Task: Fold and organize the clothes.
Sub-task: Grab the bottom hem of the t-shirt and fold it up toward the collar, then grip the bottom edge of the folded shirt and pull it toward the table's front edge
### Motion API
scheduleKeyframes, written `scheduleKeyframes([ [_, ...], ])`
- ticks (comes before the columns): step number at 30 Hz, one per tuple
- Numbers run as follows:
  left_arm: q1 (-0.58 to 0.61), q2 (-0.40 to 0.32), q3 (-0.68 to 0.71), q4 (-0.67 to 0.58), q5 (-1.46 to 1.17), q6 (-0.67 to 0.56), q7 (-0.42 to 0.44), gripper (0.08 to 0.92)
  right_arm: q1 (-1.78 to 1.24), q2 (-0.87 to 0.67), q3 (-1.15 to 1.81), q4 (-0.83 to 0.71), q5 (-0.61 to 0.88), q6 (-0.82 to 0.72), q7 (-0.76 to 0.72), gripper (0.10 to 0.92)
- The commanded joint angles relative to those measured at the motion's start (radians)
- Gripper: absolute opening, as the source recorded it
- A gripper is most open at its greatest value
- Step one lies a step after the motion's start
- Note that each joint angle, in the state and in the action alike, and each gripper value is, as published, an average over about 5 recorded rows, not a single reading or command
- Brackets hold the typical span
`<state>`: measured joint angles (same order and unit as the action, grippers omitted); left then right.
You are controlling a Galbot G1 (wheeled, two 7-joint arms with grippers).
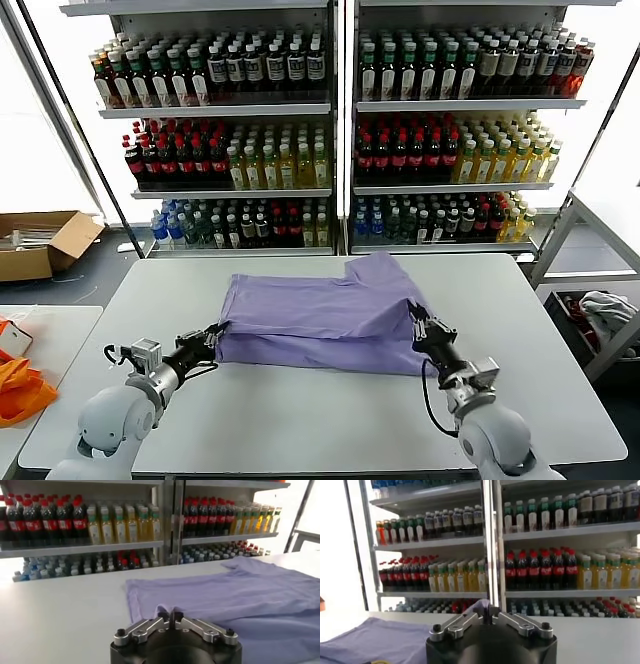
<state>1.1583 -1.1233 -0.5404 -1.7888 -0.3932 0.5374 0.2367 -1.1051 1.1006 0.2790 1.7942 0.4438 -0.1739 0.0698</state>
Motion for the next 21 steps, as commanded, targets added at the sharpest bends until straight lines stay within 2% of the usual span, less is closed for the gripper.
scheduleKeyframes([
  [1, 0.016, 0.008, -0.026, 0.022, 0.008, -0.012, -0.007, 0.258, 0.044, -0.015, -0.032, -0.025, -0.036, -0.077, 0.024, 0.398],
  [8, 0.141, 0.008, -0.057, -0.089, 0.025, -0.01, -0.036, 0.466, -0.187, -0.04, 0.064, 0.172, -0.038, -0.163, 0.081, 0.606],
  [15, 0.143, -0.007, -0.022, -0.05, 0.014, 0.002, -0.048, 0.665, -0.299, -0.009, 0.096, 0.203, -0.032, -0.27, 0.16, 0.799],
  [19, 0.119, -0.02, -0.009, -0.019, 0.001, 0.008, -0.06, 0.772, -0.308, 0.001, 0.092, 0.197, -0.009, -0.302, 0.178, 0.816],
  [21, 0.11, -0.022, -0.005, -0.004, -0.006, 0.01, -0.061, 0.807, -0.306, 0.004, 0.083, 0.188, 0.004, -0.312, 0.182, 0.787],
])
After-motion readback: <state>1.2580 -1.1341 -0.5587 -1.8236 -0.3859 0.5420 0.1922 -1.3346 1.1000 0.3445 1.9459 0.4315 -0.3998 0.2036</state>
